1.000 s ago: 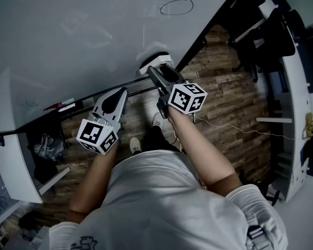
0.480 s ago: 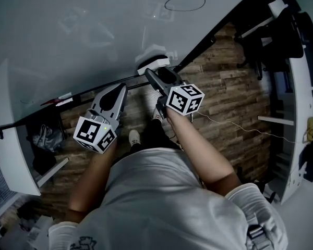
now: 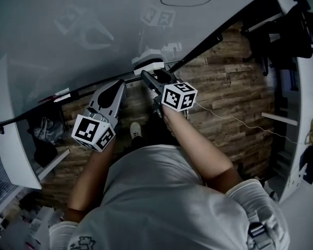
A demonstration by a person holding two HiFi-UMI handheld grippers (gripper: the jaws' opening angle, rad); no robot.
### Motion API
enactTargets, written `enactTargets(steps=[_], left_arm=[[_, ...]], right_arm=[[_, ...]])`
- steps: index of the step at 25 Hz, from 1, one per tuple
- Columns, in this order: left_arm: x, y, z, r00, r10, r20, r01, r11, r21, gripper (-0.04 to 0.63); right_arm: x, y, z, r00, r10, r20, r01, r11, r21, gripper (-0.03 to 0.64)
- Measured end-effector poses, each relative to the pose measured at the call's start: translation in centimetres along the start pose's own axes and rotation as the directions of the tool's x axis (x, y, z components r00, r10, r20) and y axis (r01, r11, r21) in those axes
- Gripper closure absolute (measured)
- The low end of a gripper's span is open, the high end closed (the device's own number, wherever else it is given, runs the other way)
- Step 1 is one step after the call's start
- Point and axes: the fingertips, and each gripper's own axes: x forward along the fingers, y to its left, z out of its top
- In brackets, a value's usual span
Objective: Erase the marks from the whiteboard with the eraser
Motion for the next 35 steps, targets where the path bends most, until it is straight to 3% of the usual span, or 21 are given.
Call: enactTargets(steps=[5, 12, 20, 26, 30, 35], left_arm=[[-0.1, 0.4, -0.2, 1.000, 0.007, -0.006, -0.007, 1.000, -0.004, 0.589], [-0.5, -0.3, 0.3, 1.000, -0.003, 0.013, 0.003, 1.000, 0.009, 0.589], [-2.1, -0.7, 1.3, 0.999, -0.030, 0.038, 0.029, 0.999, 0.027, 0.589], [-2.8, -1.7, 1.6, 0.997, -0.065, 0.050, 0.063, 0.997, 0.043, 0.589], [-2.8, -2.2, 1.6, 0.996, -0.076, 0.048, 0.074, 0.996, 0.040, 0.589], [-2.4, -2.8, 1.5, 0.995, -0.086, 0.049, 0.084, 0.995, 0.047, 0.589]], right_arm=[[1.2, -1.3, -2.0, 0.999, -0.016, -0.033, 0.017, 1.000, 0.025, 0.383], [0.2, -0.8, -0.7, 0.999, -0.029, -0.036, 0.030, 0.999, 0.034, 0.383], [-2.1, 2.3, 3.9, 0.997, -0.021, 0.074, 0.022, 1.000, -0.012, 0.383], [-5.3, 3.8, 8.6, 0.985, -0.042, 0.168, 0.066, 0.988, -0.137, 0.383], [-7.1, 4.3, 11.5, 0.972, -0.047, 0.230, 0.087, 0.982, -0.167, 0.383], [-7.9, 4.3, 12.4, 0.966, -0.045, 0.255, 0.093, 0.979, -0.179, 0.383]])
